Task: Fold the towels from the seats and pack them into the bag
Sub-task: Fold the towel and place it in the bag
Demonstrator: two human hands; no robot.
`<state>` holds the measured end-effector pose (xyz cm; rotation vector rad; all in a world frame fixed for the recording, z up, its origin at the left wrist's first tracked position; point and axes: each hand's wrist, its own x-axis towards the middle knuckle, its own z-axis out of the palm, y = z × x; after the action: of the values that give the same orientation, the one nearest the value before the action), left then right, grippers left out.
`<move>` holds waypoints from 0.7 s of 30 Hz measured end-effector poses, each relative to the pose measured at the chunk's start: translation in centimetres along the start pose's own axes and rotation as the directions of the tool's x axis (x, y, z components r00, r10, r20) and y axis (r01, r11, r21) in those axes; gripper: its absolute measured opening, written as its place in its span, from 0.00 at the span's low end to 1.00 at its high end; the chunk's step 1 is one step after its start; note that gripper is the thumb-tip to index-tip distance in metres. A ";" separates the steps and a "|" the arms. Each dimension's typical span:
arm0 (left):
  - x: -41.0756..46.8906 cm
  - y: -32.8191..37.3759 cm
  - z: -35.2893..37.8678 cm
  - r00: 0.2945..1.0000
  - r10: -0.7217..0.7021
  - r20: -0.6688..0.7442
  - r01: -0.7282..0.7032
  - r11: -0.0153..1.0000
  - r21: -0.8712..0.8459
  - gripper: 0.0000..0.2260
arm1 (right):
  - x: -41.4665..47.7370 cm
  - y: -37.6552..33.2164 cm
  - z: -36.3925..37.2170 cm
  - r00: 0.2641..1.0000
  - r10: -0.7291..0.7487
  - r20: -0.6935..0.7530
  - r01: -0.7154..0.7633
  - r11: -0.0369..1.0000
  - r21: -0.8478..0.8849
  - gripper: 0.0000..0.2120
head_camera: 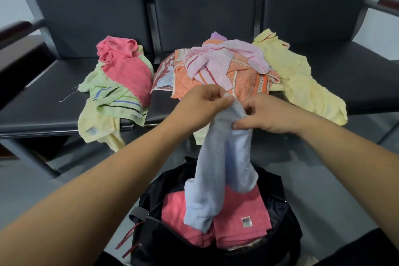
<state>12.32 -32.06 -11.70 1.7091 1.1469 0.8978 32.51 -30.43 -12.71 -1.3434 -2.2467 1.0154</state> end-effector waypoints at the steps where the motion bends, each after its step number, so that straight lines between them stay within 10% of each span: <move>1: 0.1 -0.1 -0.3 0.998 0.004 -0.055 -0.004 1.000 0.002 0.11 | 0.2 0.5 0.1 1.000 0.012 0.015 -0.011 0.999 -0.052 0.08; 12: 0.9 -4.2 -8.2 0.786 -0.245 -0.567 0.191 0.969 -0.155 0.11 | 0.6 7.2 -1.3 0.954 0.295 -0.056 -0.293 0.872 -0.393 0.15; 21: 0.0 -6.0 -10.9 0.777 -0.183 -0.602 0.357 0.916 0.182 0.08 | 0.9 7.0 -3.0 0.745 0.352 -0.566 -0.265 0.936 0.233 0.08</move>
<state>0.71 -27.98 -13.29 1.4579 1.9671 1.1419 38.22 -26.35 -15.73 -1.7168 -1.4823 0.6772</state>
